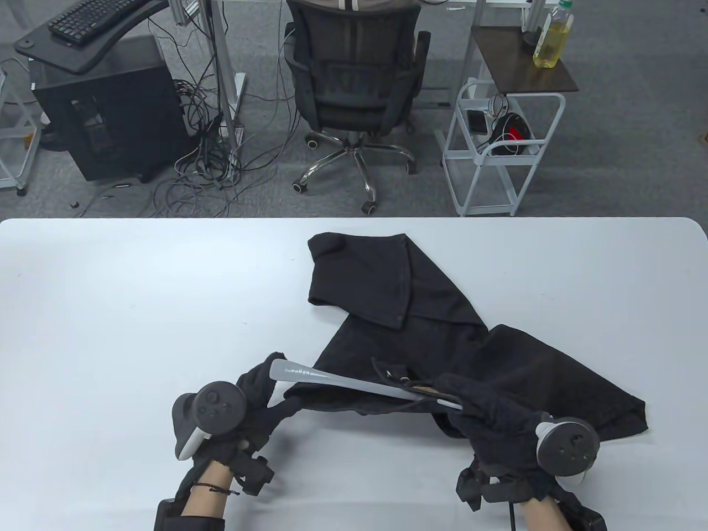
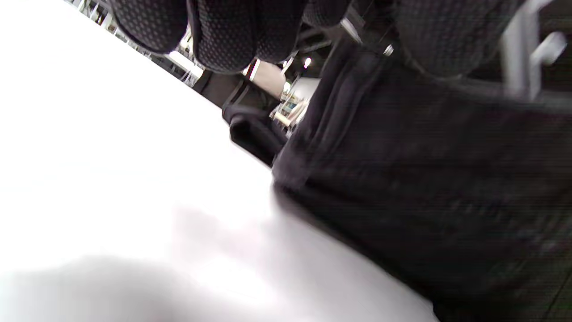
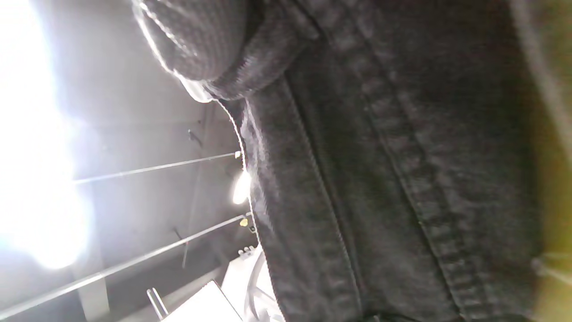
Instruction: Hang trousers on hanger
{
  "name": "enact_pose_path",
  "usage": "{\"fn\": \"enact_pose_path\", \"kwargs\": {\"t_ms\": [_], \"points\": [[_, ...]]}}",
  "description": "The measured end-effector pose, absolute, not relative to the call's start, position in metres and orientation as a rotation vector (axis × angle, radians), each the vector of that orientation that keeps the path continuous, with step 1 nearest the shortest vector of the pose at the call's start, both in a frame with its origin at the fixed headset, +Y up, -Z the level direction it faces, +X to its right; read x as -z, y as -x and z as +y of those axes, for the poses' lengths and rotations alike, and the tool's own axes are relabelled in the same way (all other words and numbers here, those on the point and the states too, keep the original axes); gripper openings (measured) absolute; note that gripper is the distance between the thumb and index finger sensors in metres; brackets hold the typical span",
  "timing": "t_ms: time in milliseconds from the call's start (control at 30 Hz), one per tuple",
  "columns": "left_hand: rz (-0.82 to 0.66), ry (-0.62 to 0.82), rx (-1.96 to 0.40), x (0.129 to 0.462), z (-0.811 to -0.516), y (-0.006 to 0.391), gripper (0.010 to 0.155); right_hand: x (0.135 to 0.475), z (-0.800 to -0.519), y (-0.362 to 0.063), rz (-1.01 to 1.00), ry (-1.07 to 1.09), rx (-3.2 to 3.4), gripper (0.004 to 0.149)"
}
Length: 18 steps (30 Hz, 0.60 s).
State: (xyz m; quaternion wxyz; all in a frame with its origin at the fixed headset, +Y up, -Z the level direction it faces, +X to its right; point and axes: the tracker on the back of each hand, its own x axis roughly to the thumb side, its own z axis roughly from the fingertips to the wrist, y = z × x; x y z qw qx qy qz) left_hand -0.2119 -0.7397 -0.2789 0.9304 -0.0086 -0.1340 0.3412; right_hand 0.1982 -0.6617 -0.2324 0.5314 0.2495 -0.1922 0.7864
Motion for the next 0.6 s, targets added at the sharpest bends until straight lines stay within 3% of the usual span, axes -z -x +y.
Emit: {"fn": "enact_pose_path", "kwargs": {"t_ms": [133, 267, 600], "points": [[-0.276, 0.094, -0.773, 0.284, -0.748, 0.196, 0.066, 0.235, -0.662, -0.202, -0.406, -0.626, -1.839, 0.048], [-0.241, 0.028, -0.634, 0.285, -0.748, 0.191, 0.049, 0.235, -0.661, -0.200, -0.382, -0.650, -1.864, 0.048], [-0.058, -0.207, -0.671, 0.275, -0.721, 0.217, 0.046, 0.227, -0.651, -0.195, -0.451, -0.666, -2.122, 0.049]]}}
